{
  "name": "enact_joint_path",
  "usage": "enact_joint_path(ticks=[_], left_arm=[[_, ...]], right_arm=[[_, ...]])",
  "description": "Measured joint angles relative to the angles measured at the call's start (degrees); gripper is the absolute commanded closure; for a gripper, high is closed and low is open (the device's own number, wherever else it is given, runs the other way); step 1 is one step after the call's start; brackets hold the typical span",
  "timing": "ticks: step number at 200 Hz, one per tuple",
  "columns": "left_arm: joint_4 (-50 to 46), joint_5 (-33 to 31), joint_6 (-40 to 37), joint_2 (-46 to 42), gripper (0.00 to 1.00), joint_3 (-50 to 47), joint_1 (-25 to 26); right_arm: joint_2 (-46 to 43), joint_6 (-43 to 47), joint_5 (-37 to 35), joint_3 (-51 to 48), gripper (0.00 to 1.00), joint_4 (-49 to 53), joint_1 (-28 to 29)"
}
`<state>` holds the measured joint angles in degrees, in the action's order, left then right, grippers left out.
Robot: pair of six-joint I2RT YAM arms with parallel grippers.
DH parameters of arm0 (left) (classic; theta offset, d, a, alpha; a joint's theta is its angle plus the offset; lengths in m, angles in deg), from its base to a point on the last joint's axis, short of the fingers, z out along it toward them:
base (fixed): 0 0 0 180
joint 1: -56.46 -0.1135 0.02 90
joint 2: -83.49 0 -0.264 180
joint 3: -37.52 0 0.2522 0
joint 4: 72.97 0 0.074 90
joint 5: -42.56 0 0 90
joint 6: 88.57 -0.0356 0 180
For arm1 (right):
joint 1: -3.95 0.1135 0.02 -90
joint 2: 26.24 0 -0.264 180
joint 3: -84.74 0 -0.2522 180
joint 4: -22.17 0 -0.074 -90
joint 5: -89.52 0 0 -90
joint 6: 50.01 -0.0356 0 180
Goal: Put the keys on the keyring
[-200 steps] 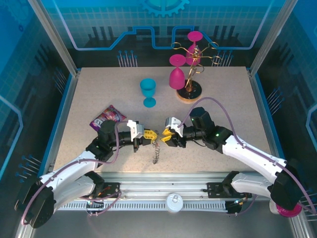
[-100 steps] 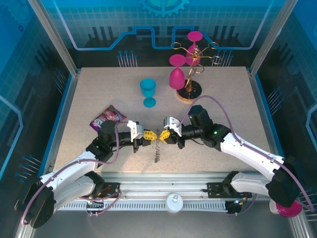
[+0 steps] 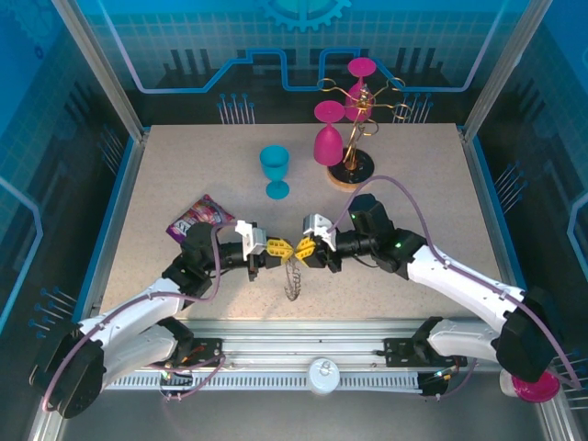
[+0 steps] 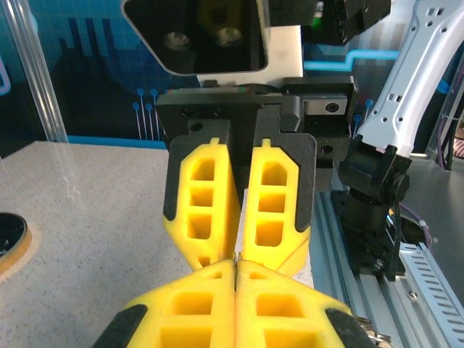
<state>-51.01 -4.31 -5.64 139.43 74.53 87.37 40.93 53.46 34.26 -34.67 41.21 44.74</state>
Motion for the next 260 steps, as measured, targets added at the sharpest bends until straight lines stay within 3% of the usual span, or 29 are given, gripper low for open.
enact_joint_path(ticks=[23,122,196,221,242,260], left_arm=[[1.4,-0.7,0.9,0.0,1.00,-0.3,0.0],[3.6,-1.7,1.8,0.5,1.00,-0.9,0.0],[3.8,-2.8,2.3,0.7,1.00,-0.9,0.0],[4.2,-3.3,2.3,0.7,1.00,-0.9,-0.1],[3.7,-4.0,2.4,0.5,0.81,-0.9,0.0],[-0.2,-4.7,0.6,-0.8,0.78,-0.7,0.0]], right_arm=[[-2.4,-1.0,-0.6,-0.8,0.70,-1.6,-0.1],[-1.1,-1.2,-1.7,-0.8,0.73,-4.0,-0.4],[0.1,-2.7,0.0,-0.8,1.00,-5.6,-0.4],[0.1,-3.0,0.3,-0.8,1.00,-6.2,-0.6],[0.1,-2.7,0.2,-0.7,1.00,-5.9,-0.7],[0.1,-0.8,-0.4,0.0,1.00,-3.2,-0.7]])
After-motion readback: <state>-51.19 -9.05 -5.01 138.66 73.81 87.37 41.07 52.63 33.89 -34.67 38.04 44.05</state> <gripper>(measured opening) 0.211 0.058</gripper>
